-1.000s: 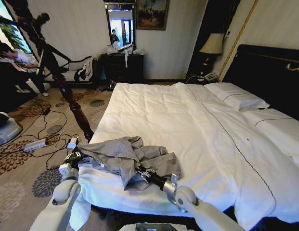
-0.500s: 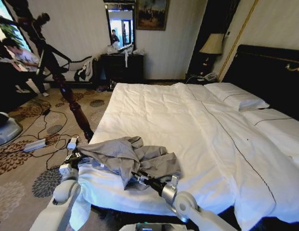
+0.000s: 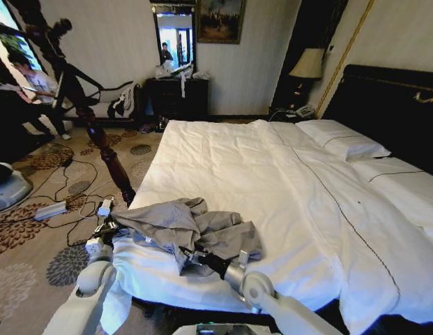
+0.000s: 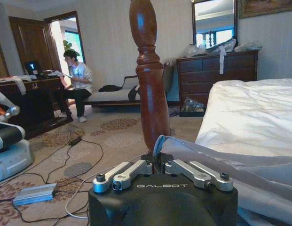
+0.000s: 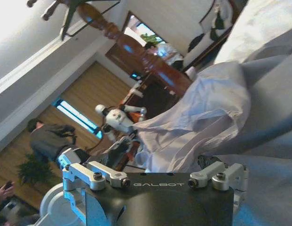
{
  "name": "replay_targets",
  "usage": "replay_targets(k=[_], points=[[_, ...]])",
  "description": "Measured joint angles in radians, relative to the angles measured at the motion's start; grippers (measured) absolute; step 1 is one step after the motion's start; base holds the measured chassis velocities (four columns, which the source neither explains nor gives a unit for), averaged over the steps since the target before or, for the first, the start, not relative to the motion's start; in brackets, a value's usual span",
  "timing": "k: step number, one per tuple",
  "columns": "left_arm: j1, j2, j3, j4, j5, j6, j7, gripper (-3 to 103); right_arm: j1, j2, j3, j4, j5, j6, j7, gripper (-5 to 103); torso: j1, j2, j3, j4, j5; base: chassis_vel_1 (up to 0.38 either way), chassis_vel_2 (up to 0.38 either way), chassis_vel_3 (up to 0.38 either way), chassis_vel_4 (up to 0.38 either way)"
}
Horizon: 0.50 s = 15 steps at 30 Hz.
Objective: Pick up the clothes from the bed and hang them on the clothes hanger.
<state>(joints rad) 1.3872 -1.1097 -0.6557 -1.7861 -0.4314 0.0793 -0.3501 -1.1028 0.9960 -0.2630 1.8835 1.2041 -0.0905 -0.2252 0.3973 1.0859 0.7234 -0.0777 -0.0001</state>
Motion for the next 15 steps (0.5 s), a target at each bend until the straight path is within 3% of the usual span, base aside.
replay_targets(k=[3,8,10,14,15], points=[[0.0,0.005,-0.005,0.002,-0.003,0.0,0.0,10,-0.003,-0.007,-0.008,0.0,-0.03,0.0,-0.021,102,0.0,0.0,0.0,-0.0001,0.0001,0.0,0.0,0.0,0.0],[-0.006,0.004,-0.006,0.01,-0.004,-0.001,-0.001,10,-0.018,-0.018,-0.012,-0.003,-0.1,0.0,-0.053,85,0.0,0.0,0.0,-0.0001,0.0001,0.0,0.0,0.0,0.0],[-0.009,0.002,-0.004,0.012,-0.004,-0.001,-0.002,10,-0.019,-0.018,-0.012,-0.005,-0.113,0.0,-0.059,85,0.0,0.0,0.0,-0.0001,0.0001,0.0,0.0,0.0,0.0],[-0.023,-0.005,0.007,0.018,-0.004,-0.001,-0.003,11,-0.021,-0.021,-0.006,-0.014,-0.182,0.02,-0.094,63,0.0,0.0,0.0,-0.0002,0.0001,0.0,0.0,0.0,0.0],[-0.023,-0.005,0.007,0.018,-0.004,-0.001,-0.003,11,-0.021,-0.021,-0.006,-0.014,-0.182,0.02,-0.094,63,0.0,0.0,0.0,-0.0002,0.0001,0.0,0.0,0.0,0.0]])
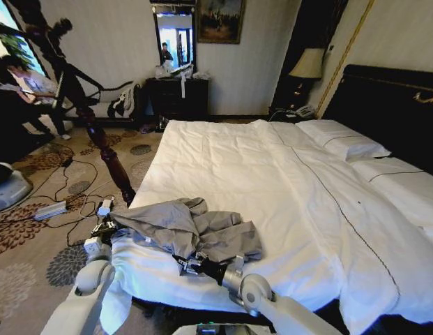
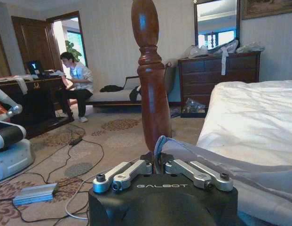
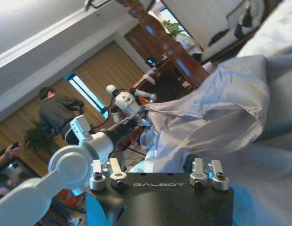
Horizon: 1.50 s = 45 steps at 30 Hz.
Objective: Pick up the clothes from the bed and hang them on the clothes hanger.
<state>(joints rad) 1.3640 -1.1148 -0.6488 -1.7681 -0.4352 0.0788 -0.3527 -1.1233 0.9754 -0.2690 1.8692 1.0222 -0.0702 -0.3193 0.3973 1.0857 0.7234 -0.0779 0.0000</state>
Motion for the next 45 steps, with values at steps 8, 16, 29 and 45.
replay_targets(k=[8,16,29,45], points=[[-0.002,0.001,0.002,0.004,0.0,0.0,-0.001,11,-0.009,-0.002,0.015,-0.007,-0.083,0.061,-0.096,36,0.0,0.0,0.0,0.0001,0.0,0.0,0.0,0.0,0.0],[-0.003,0.025,-0.002,-0.051,-0.034,-0.019,0.011,11,-0.009,-0.015,0.073,0.039,-0.088,0.111,-0.115,4,0.0,0.0,0.0,0.0002,0.0,0.0,0.0,0.0,0.0],[-0.216,0.382,-0.101,-0.326,-0.448,-0.057,0.159,0,0.277,-0.123,0.382,0.269,0.073,0.156,0.116,0,0.0,0.0,0.0,0.0001,0.0002,0.0,0.0,0.0,0.0],[-0.395,0.559,-0.128,-0.386,-0.676,0.009,0.159,0,0.456,-0.317,0.613,0.415,0.218,0.079,0.291,0,0.0,0.0,0.0,0.0,-0.0005,0.0,0.0,0.0,0.0]])
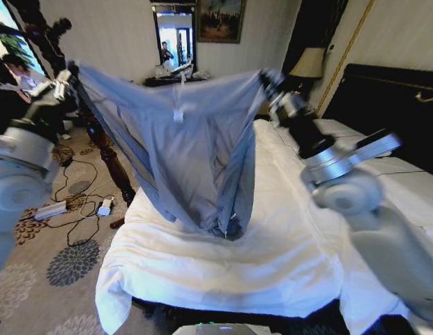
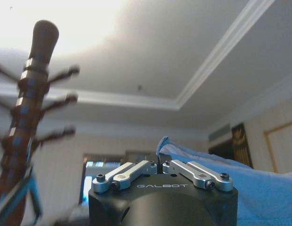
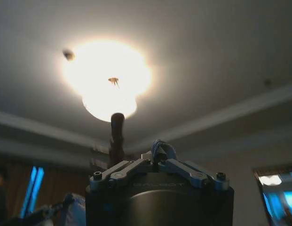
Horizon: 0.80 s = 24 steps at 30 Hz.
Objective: Pick up the clothes from the bed and hang them on the clothes hanger.
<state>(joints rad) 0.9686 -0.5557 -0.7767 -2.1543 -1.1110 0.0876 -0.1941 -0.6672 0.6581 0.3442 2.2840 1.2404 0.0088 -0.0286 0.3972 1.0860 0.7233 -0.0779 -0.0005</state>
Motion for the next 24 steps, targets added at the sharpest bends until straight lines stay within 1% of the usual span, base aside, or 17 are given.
replay_targets(k=[1,2,3,5,7,10,18,20,21,22,24], points=[[0.0,0.0,0.0,0.0,0.0,0.0,0.0,0,0.0,0.0,0.0,0.0,0.0,0.0,0.0,0,0.0,0.0,0.0,0.0,0.0,0.0,0.0,0.0,0.0],[0.022,-0.012,0.004,-0.003,0.018,0.0,0.002,0,-0.026,-0.002,-0.005,0.005,-0.018,-0.005,0.005,0,0.0,0.0,0.0,0.0,-0.0001,0.0,0.0,0.0,0.0],[0.075,-0.049,0.021,-0.012,0.073,0.001,0.008,0,-0.114,-0.001,-0.023,0.012,-0.076,-0.02,0.018,0,0.0,0.0,0.0,0.0004,0.0004,0.0,0.0,0.0,0.0],[0.118,-0.086,0.044,-0.018,0.107,0.007,0.007,0,-0.2,0.007,-0.043,0.014,-0.128,-0.044,0.03,0,0.0,0.0,0.0,-0.0001,0.0006,0.0,0.0,0.0,0.0],[0.123,-0.091,0.047,-0.019,0.11,0.008,0.006,0,-0.214,0.009,-0.048,0.014,-0.136,-0.048,0.033,0,0.0,0.0,0.0,-0.0002,0.0006,0.0,0.0,0.0,0.0],[0.166,-0.124,0.078,-0.023,0.132,0.025,-0.016,0,-0.307,0.026,-0.086,0.005,-0.197,-0.078,0.053,0,0.0,0.0,0.0,0.0,0.0006,0.0,0.0,0.0,0.0],[0.252,-0.164,0.128,-0.022,0.197,0.058,-0.043,0,-0.392,0.061,-0.117,-0.027,-0.225,-0.093,0.06,0,0.0,0.0,0.0,0.0001,0.0007,0.0,0.0,0.0,0.0],[0.267,-0.186,0.146,-0.016,0.21,0.068,-0.049,0,-0.407,0.073,-0.112,-0.026,-0.213,-0.066,0.025,0,0.0,0.0,0.0,0.0,0.0005,0.0,0.0,0.0,0.0],[0.267,-0.186,0.146,-0.016,0.21,0.068,-0.049,0,-0.407,0.073,-0.112,-0.026,-0.213,-0.066,0.025,0,0.0,0.0,0.0,0.0,0.0005,0.0,0.0,0.0,0.0],[0.267,-0.191,0.149,-0.015,0.197,0.076,-0.056,0,-0.405,0.076,-0.104,-0.02,-0.193,-0.041,-0.003,0,0.0,0.0,0.0,0.0,0.0004,0.0,0.0,0.0,0.0],[0.266,-0.192,0.149,-0.015,0.165,0.088,-0.068,0,-0.396,0.076,-0.095,-0.013,-0.165,-0.013,-0.027,0,0.0,0.0,0.0,0.0001,0.0005,0.0,0.0,0.0,0.0]])
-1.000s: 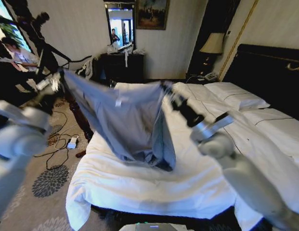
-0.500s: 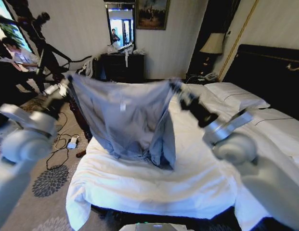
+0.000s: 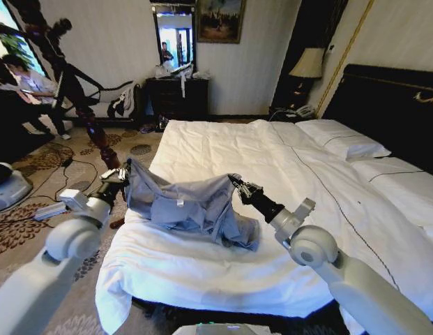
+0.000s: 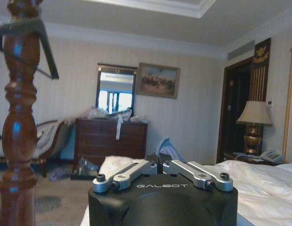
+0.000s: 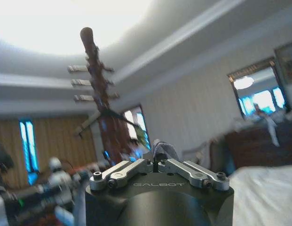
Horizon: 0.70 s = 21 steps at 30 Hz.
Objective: Pick up the clothes from the bed and hang them on the clothes hanger.
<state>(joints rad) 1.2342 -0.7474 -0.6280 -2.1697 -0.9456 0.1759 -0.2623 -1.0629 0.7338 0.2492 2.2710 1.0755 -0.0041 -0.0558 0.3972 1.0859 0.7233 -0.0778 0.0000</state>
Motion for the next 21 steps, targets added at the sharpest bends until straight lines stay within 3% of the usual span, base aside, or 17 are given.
replay_targets(k=[2,4,6,7,9,10,12,14,15,16,17,21], points=[[-0.001,0.001,0.0,0.0,-0.015,0.01,-0.009,0,0.005,-0.001,0.004,0.004,0.012,0.009,-0.005,0,0.0,0.0,0.0,-0.0001,0.0,0.0,0.0,0.0,0.0],[0.002,0.01,-0.01,-0.01,-0.1,0.105,-0.07,0,0.028,-0.001,0.021,0.013,0.062,0.028,-0.005,0,0.0,0.0,0.0,-0.0002,0.0003,0.0,0.0,0.0,0.0],[0.015,0.012,-0.016,-0.011,-0.162,0.239,-0.157,11,0.064,0.003,0.041,0.018,0.116,0.036,0.013,0,0.0,0.0,0.0,-0.0001,0.0001,0.0,0.0,0.0,0.0],[0.015,0.012,-0.016,-0.011,-0.162,0.239,-0.157,11,0.064,0.003,0.041,0.018,0.116,0.036,0.013,0,0.0,0.0,0.0,-0.0001,0.0001,0.0,0.0,0.0,0.0],[0.044,0.013,-0.02,-0.01,-0.173,0.352,-0.219,22,0.091,-0.005,0.057,0.019,0.148,0.038,0.028,0,0.0,0.0,0.0,0.0002,-0.0001,0.0,0.0,0.0,0.0],[0.056,0.013,-0.021,-0.01,-0.162,0.367,-0.225,27,0.097,-0.013,0.059,0.021,0.153,0.036,0.032,0,0.0,0.0,0.0,0.0005,-0.0002,0.0,0.0,0.0,0.0],[0.073,0.011,-0.025,-0.004,-0.119,0.355,-0.219,32,0.101,-0.027,0.064,0.028,0.158,0.031,0.043,0,0.0,0.0,0.0,0.0003,-0.0001,0.0,0.0,0.0,0.0],[0.08,0.01,-0.041,0.002,-0.051,0.262,-0.161,38,0.101,-0.041,0.067,0.041,0.165,0.01,0.064,0,0.0,0.0,0.0,-0.0002,-0.0001,0.0,0.0,0.0,0.0],[0.08,0.01,-0.046,0.002,-0.04,0.243,-0.149,43,0.1,-0.042,0.067,0.043,0.167,0.007,0.068,0,0.0,0.0,0.0,-0.0003,-0.0001,0.0,0.0,0.0,0.0],[0.082,0.018,-0.071,0.002,-0.009,0.178,-0.104,48,0.098,-0.039,0.068,0.045,0.168,-0.002,0.081,0,0.0,0.0,0.0,-0.0003,0.0,0.0,0.0,0.0,0.0],[0.082,0.018,-0.071,0.002,-0.009,0.178,-0.104,48,0.098,-0.039,0.068,0.045,0.168,-0.002,0.081,0,0.0,0.0,0.0,-0.0003,0.0,0.0,0.0,0.0,0.0],[0.115,0.045,-0.13,-0.039,-0.014,0.093,-0.017,66,0.089,-0.027,0.07,0.037,0.17,-0.009,0.102,0,0.0,0.0,0.0,0.0001,0.0002,0.0,0.0,0.0,0.0]])
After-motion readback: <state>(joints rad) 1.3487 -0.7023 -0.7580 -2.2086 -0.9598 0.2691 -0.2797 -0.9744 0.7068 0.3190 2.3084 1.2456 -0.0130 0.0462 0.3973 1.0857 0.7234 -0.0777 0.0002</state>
